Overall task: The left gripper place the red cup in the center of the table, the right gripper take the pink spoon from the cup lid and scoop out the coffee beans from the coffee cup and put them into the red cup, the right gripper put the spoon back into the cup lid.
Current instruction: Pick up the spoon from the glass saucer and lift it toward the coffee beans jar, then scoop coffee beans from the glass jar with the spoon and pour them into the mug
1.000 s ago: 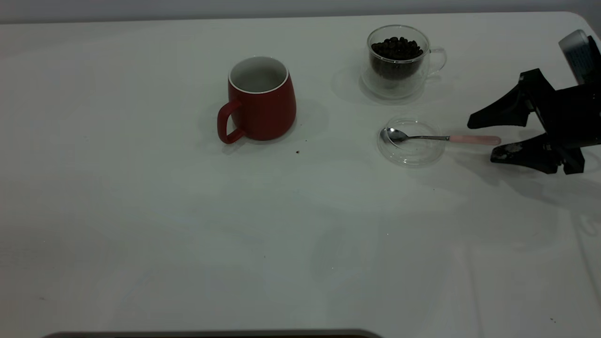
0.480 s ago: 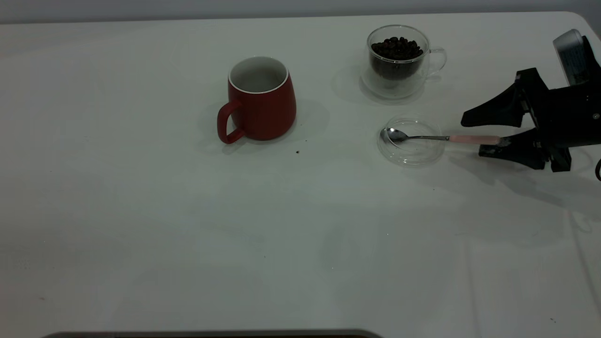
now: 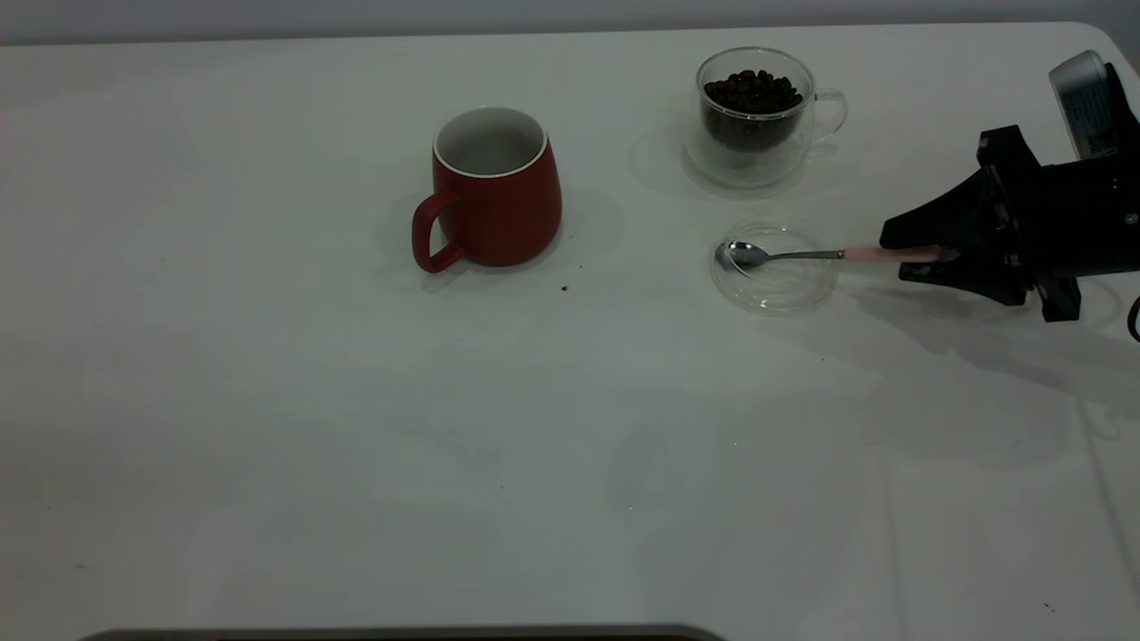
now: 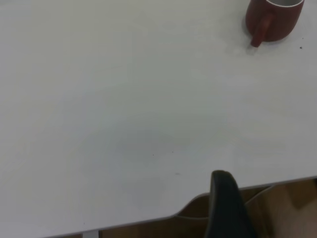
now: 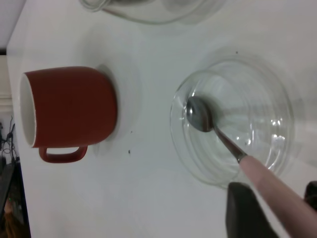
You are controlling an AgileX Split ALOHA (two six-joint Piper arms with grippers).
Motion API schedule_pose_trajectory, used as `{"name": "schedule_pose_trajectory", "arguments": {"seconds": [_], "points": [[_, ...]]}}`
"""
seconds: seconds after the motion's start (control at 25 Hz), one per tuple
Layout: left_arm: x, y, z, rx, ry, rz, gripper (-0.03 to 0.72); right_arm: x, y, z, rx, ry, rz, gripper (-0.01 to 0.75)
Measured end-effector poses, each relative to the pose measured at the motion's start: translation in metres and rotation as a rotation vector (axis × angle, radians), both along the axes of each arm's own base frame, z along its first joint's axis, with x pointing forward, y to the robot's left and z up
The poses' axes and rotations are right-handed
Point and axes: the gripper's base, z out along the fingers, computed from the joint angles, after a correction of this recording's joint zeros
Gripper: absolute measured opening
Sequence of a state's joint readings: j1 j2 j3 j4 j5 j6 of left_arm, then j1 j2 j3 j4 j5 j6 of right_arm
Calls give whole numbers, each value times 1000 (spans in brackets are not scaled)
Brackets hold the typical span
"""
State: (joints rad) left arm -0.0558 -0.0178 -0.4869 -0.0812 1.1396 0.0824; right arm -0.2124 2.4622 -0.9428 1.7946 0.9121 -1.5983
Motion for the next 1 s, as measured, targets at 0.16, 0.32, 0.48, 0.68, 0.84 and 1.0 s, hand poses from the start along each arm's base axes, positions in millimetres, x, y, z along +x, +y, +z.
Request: {"name": "schedule_pose_trajectory", "arguments": {"seconds": [0.16, 0.32, 0.48, 0.68, 0.84, 1.0], "points": [[0, 0, 0, 0, 0, 0, 492, -2, 2, 1, 10, -6, 33, 179], [0, 0, 0, 0, 0, 0, 492, -4, 3, 1, 14, -9, 70, 121], [0, 0, 0, 0, 0, 0, 492, -6, 0, 5, 5, -18, 104, 114], [0, 0, 0, -1, 0, 1, 492, -6, -2, 34, -50, -66, 109, 114], [0, 0, 0, -1, 0, 1, 492, -11, -1, 66, -70, -121, 106, 114], [0, 0, 0, -1, 0, 1, 492, -11, -1, 95, -89, -190, 102, 114]]}}
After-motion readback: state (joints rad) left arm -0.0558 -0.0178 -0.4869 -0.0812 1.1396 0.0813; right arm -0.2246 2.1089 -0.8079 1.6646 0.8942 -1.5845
